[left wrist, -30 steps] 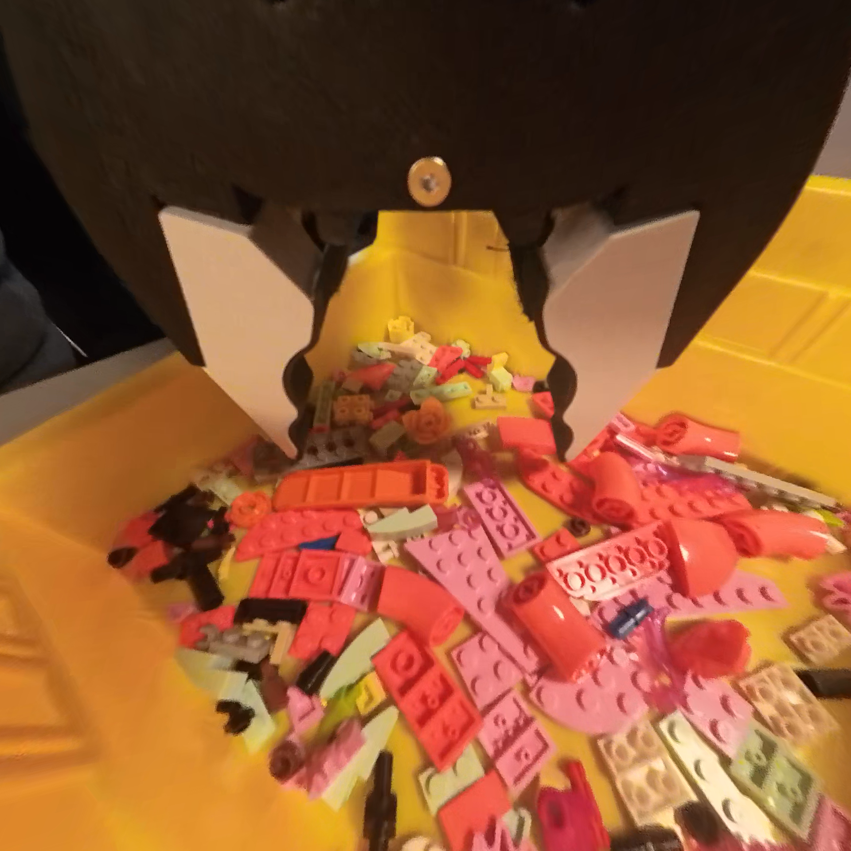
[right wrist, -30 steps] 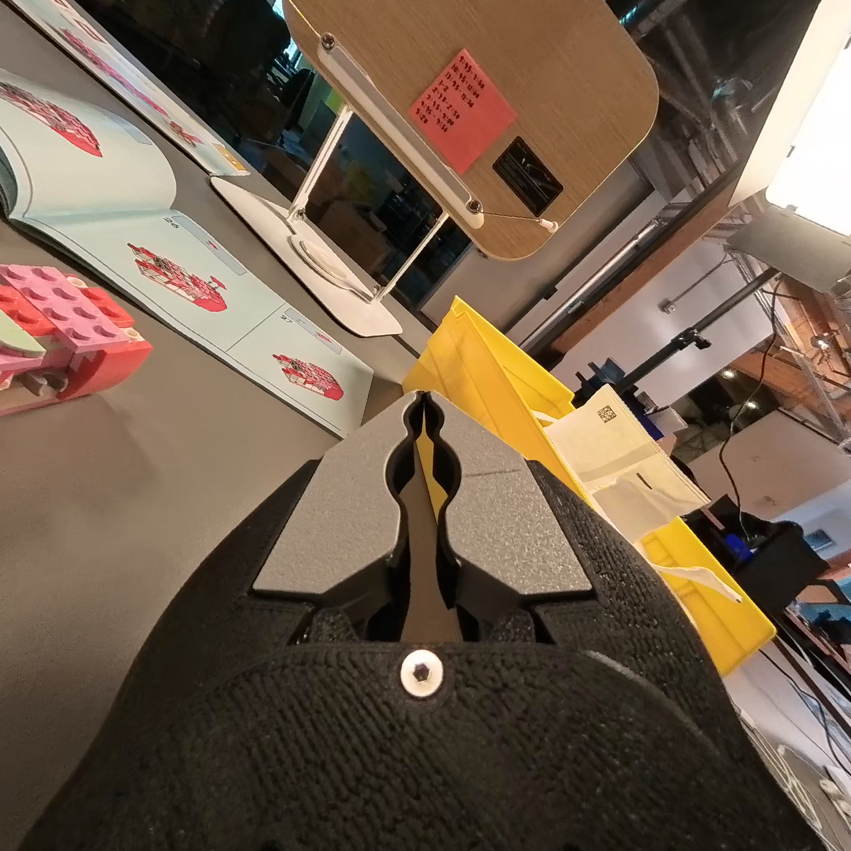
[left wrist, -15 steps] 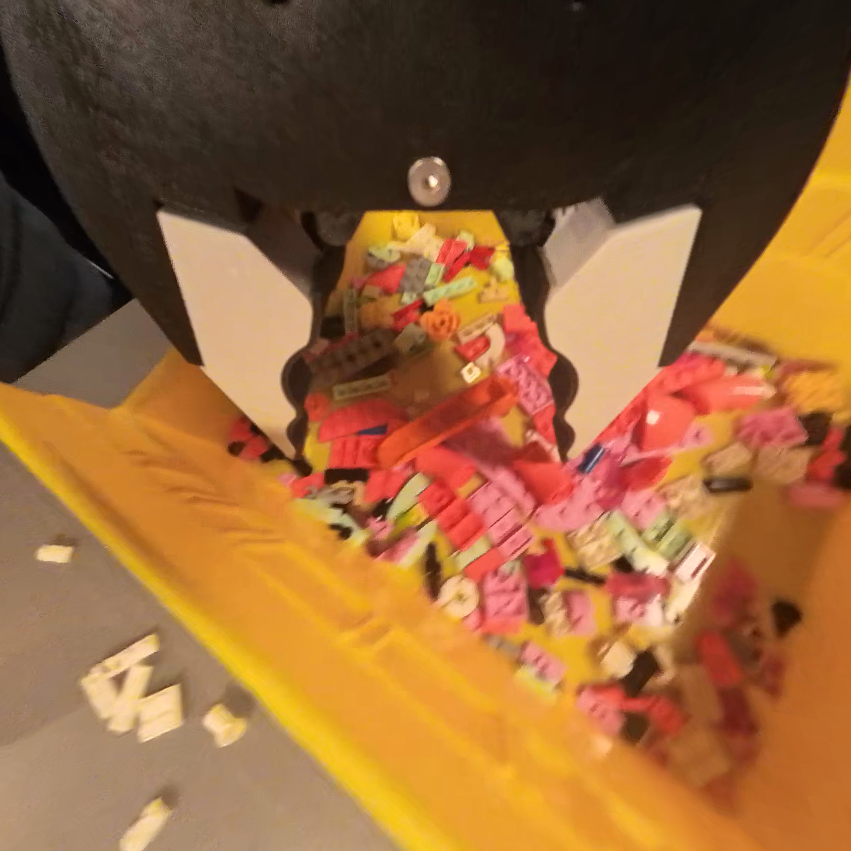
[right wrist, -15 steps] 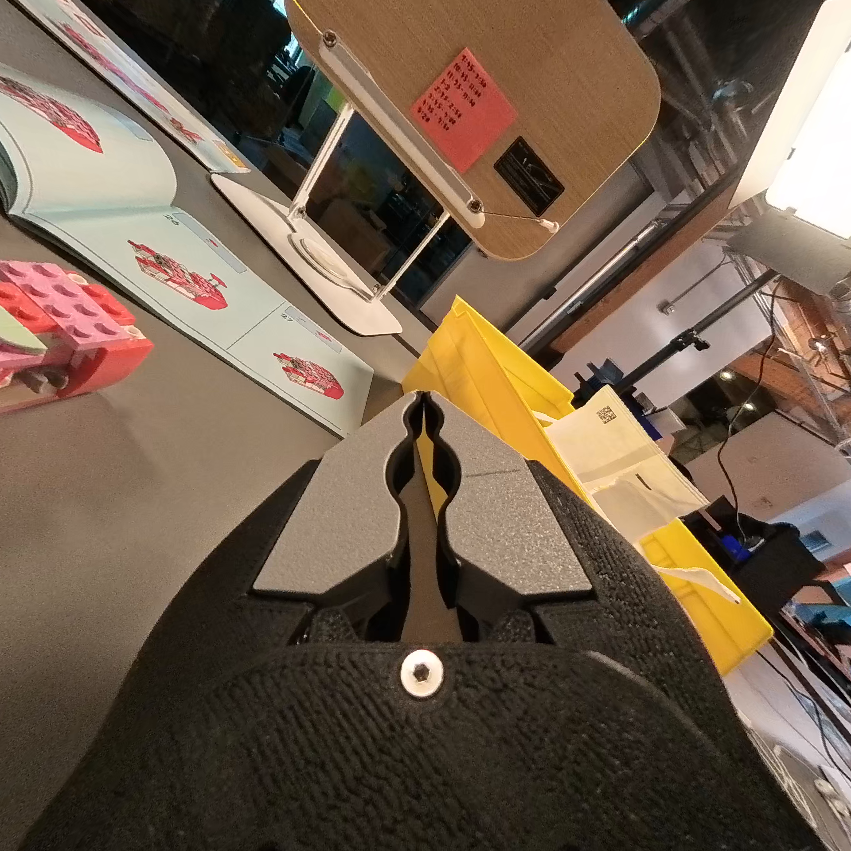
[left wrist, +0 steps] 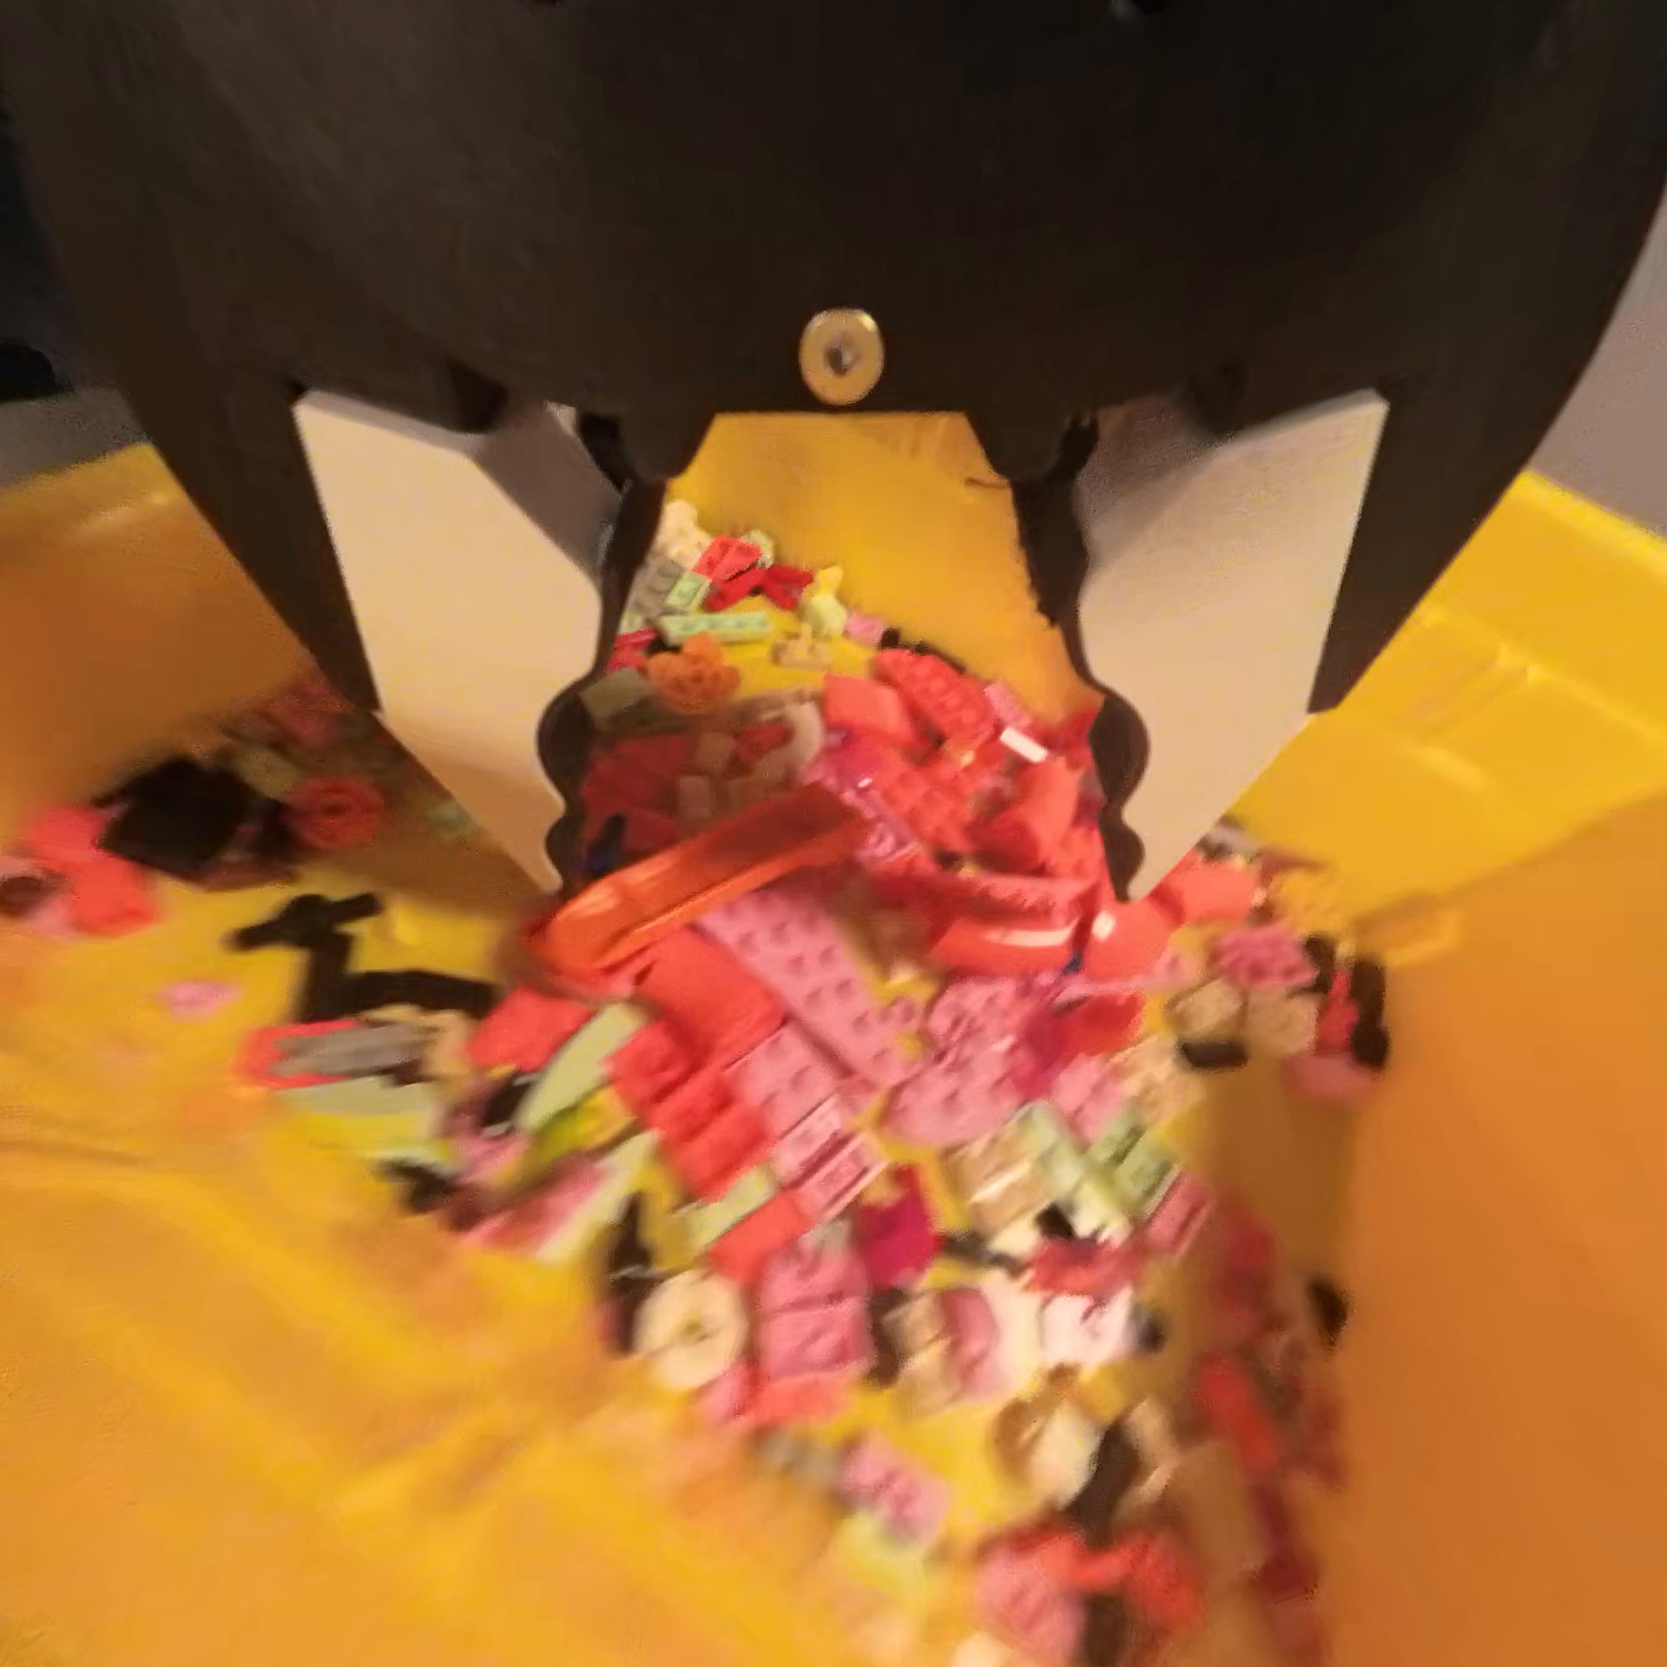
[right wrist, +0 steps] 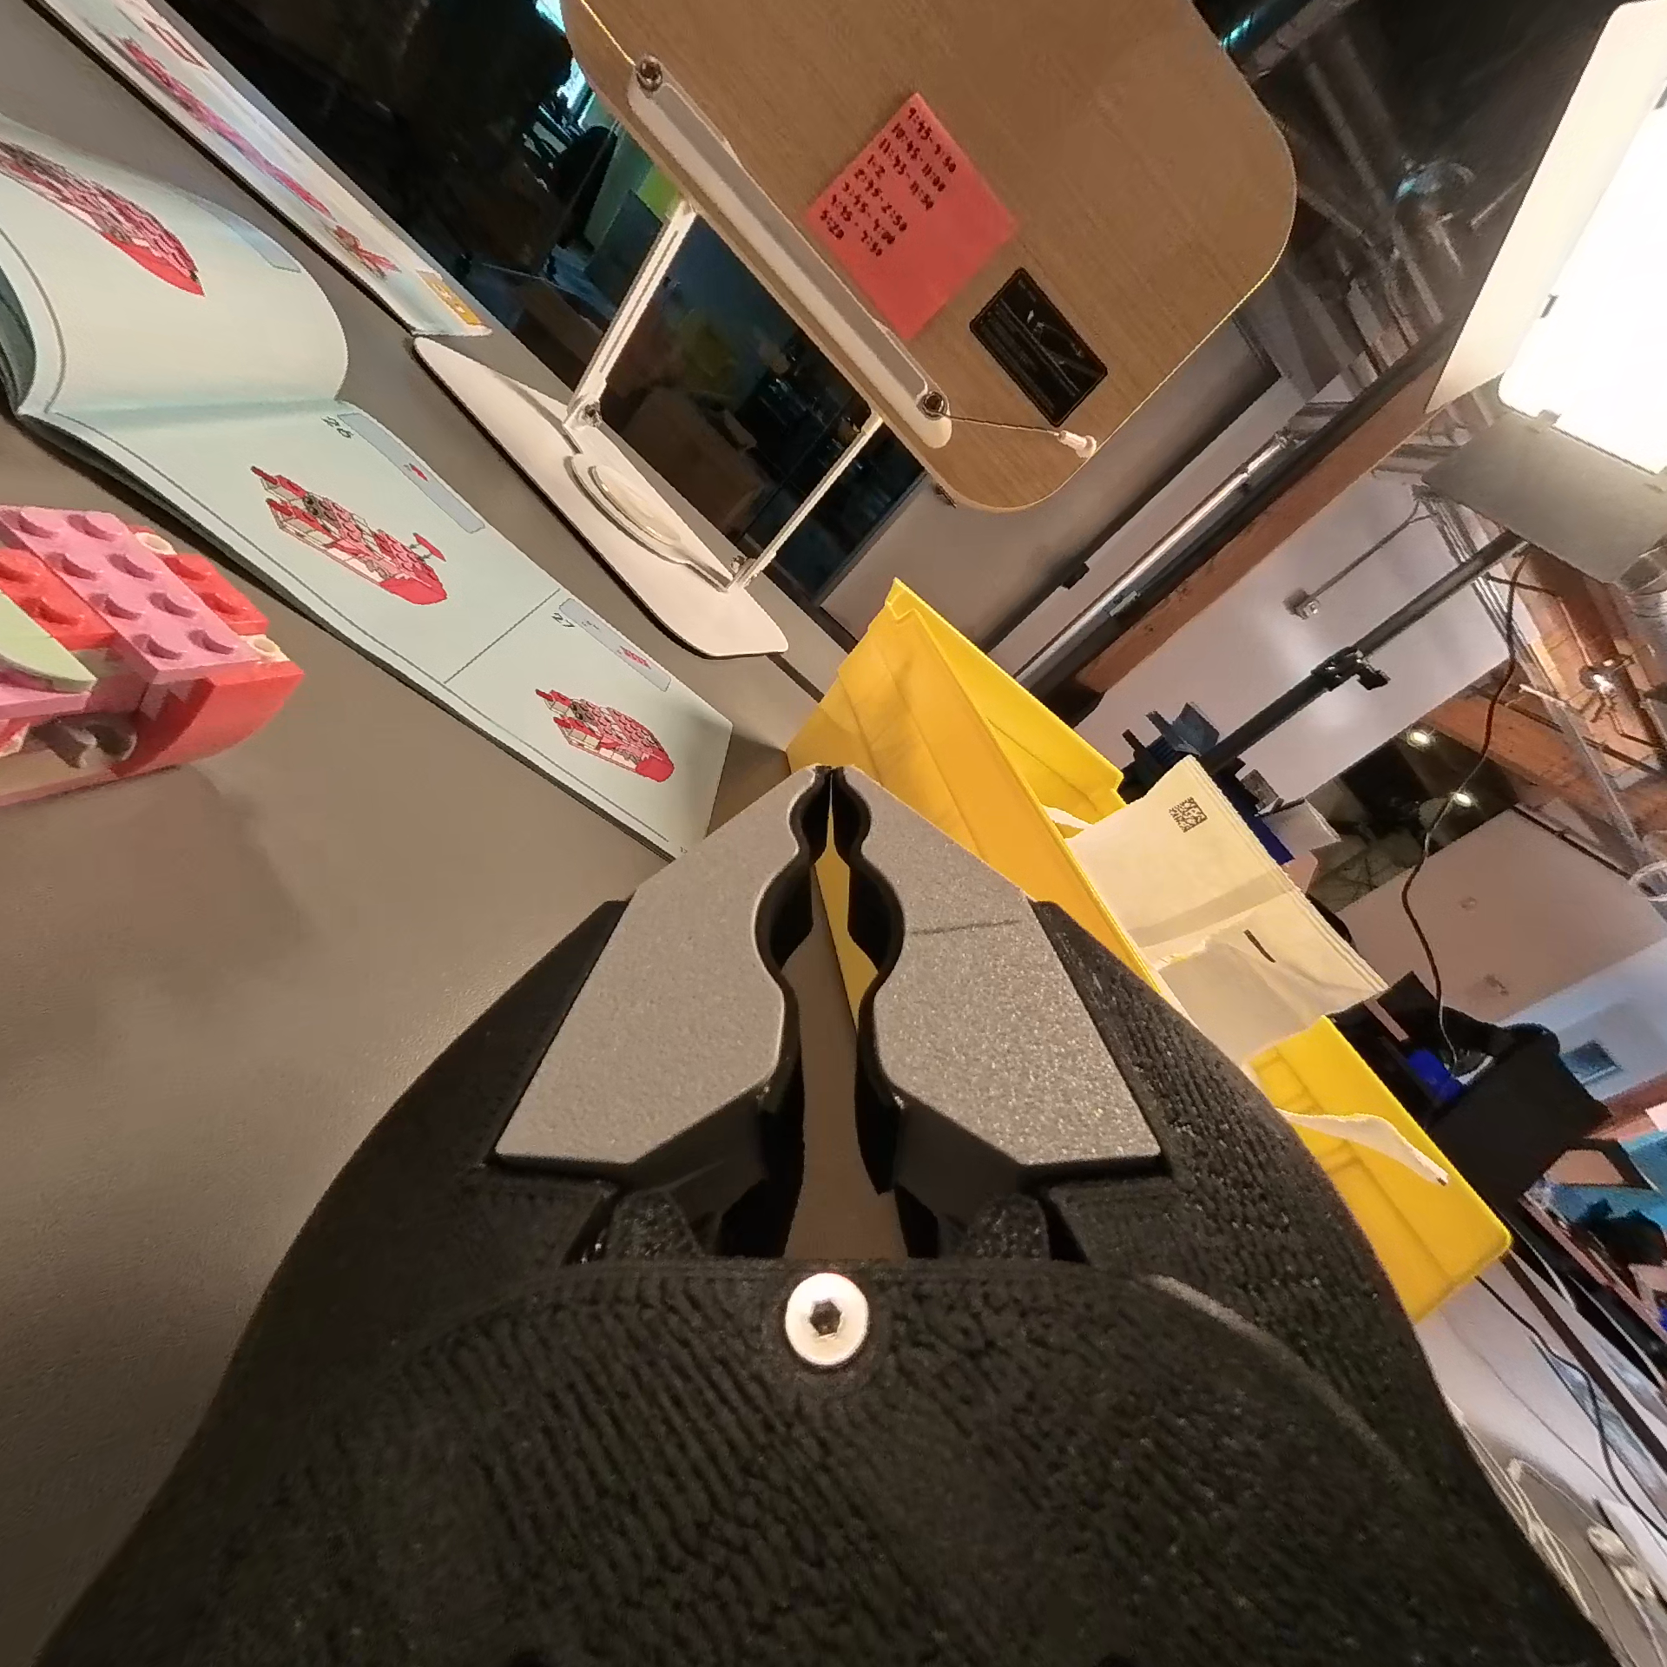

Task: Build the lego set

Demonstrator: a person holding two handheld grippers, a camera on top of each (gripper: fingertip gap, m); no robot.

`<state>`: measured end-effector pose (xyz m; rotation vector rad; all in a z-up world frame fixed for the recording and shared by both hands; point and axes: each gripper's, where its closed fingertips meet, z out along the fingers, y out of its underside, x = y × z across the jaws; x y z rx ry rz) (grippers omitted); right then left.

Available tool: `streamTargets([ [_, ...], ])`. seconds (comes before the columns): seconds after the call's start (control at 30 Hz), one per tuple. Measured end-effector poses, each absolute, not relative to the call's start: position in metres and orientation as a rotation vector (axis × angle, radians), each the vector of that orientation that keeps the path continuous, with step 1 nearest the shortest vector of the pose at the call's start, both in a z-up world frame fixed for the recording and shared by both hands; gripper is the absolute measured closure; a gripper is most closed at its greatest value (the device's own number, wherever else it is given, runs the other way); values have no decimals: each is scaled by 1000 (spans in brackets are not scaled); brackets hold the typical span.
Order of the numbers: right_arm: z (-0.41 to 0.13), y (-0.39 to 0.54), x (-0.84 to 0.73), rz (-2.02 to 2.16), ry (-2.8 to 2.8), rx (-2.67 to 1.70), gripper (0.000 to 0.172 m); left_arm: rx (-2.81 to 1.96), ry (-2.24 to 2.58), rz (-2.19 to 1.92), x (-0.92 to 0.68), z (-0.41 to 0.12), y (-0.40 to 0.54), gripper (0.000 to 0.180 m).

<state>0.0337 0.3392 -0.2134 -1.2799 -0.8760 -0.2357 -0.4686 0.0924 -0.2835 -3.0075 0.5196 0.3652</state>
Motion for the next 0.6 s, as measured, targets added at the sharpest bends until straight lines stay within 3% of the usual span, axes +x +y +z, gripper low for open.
streamTargets([
  [0.2,-213,339,34,-232,-874,-1277,172,-3029,253,97,-491,-277,96,81],
  [0.37,-213,339,34,-235,-877,-1279,172,-2757,54,204,-529,-235,144,141],
  [0.47,-213,339,34,-235,-875,-1278,172,-2836,50,295,-548,-243,147,176],
  [0.6,-213,339,34,-230,-873,-1279,172,-3098,169,506,-568,-268,121,180],
])
